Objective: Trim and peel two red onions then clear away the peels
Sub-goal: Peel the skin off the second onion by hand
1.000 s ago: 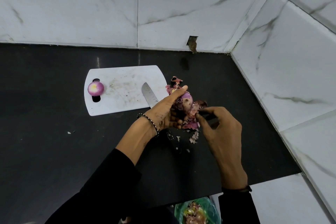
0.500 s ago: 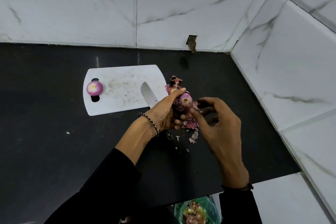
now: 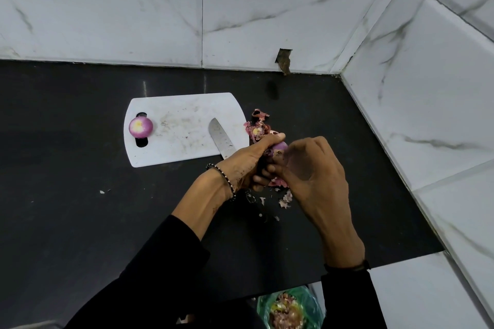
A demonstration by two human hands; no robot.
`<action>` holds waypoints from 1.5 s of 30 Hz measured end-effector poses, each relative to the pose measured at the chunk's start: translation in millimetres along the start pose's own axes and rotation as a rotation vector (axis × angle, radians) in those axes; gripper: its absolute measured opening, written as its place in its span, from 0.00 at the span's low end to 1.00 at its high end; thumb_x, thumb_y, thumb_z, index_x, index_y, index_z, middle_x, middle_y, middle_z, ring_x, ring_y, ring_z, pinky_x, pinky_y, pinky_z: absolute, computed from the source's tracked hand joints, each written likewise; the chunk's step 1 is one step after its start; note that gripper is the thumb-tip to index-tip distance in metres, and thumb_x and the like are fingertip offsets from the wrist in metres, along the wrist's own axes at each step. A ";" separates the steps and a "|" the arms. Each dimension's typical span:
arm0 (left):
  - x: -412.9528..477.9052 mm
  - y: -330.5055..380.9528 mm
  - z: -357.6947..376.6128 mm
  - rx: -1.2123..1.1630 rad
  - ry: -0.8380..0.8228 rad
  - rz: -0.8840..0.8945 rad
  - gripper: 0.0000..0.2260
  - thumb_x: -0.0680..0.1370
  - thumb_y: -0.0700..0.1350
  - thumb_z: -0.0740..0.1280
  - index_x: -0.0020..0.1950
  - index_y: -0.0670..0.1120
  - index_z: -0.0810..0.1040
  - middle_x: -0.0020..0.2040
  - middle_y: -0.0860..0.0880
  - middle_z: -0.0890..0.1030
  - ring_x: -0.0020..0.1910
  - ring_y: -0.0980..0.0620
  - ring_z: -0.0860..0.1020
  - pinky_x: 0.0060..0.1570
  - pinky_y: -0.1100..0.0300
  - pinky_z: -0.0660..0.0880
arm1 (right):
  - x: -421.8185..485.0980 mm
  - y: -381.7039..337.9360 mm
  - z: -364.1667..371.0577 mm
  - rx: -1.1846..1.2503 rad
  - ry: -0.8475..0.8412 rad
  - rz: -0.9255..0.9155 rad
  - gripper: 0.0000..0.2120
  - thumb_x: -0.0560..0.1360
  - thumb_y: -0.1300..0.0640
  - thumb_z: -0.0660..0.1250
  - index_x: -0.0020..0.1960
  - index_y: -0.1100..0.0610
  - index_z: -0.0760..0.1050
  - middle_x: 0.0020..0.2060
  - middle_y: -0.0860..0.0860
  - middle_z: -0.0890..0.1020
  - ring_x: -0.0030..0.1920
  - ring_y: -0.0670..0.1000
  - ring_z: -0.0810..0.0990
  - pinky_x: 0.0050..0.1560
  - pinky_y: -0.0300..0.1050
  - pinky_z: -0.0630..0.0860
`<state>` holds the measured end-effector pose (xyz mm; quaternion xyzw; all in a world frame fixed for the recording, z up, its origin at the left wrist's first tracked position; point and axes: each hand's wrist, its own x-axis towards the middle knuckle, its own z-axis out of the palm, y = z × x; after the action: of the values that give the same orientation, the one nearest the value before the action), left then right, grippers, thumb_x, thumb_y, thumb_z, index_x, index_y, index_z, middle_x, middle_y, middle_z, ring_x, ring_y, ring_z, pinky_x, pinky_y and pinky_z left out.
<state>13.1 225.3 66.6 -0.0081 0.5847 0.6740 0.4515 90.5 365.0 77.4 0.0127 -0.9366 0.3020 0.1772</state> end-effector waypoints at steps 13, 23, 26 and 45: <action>0.1 0.6 5.2 -0.043 -0.040 -0.009 0.28 0.76 0.69 0.57 0.30 0.48 0.71 0.26 0.53 0.65 0.23 0.55 0.59 0.25 0.66 0.59 | -5.9 0.1 -2.7 0.108 0.088 -0.012 0.19 0.71 0.53 0.78 0.56 0.45 0.72 0.51 0.45 0.75 0.42 0.44 0.77 0.36 0.37 0.75; -3.3 -1.3 4.8 -0.008 -0.012 0.039 0.27 0.77 0.68 0.57 0.28 0.50 0.71 0.27 0.53 0.66 0.25 0.55 0.59 0.26 0.64 0.58 | -4.9 -1.1 -3.7 0.149 0.013 0.008 0.18 0.72 0.52 0.76 0.56 0.43 0.71 0.51 0.44 0.74 0.39 0.43 0.75 0.34 0.34 0.72; -3.5 -2.6 4.2 0.027 -0.037 0.045 0.27 0.77 0.69 0.56 0.30 0.49 0.68 0.28 0.52 0.65 0.25 0.55 0.58 0.26 0.63 0.58 | -4.9 -0.3 -3.7 0.145 -0.002 0.013 0.16 0.72 0.50 0.75 0.54 0.42 0.71 0.49 0.41 0.73 0.39 0.41 0.74 0.34 0.35 0.71; -7.0 4.5 15.3 0.146 0.070 0.066 0.31 0.77 0.70 0.56 0.24 0.50 0.75 0.28 0.52 0.67 0.24 0.55 0.62 0.27 0.63 0.63 | -9.7 3.1 -3.9 0.098 0.043 -0.006 0.16 0.73 0.54 0.77 0.57 0.51 0.76 0.50 0.45 0.76 0.40 0.44 0.77 0.38 0.38 0.76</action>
<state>22.3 233.6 78.8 0.0207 0.6474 0.6436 0.4076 100.4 369.0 75.3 0.0176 -0.9166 0.3473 0.1971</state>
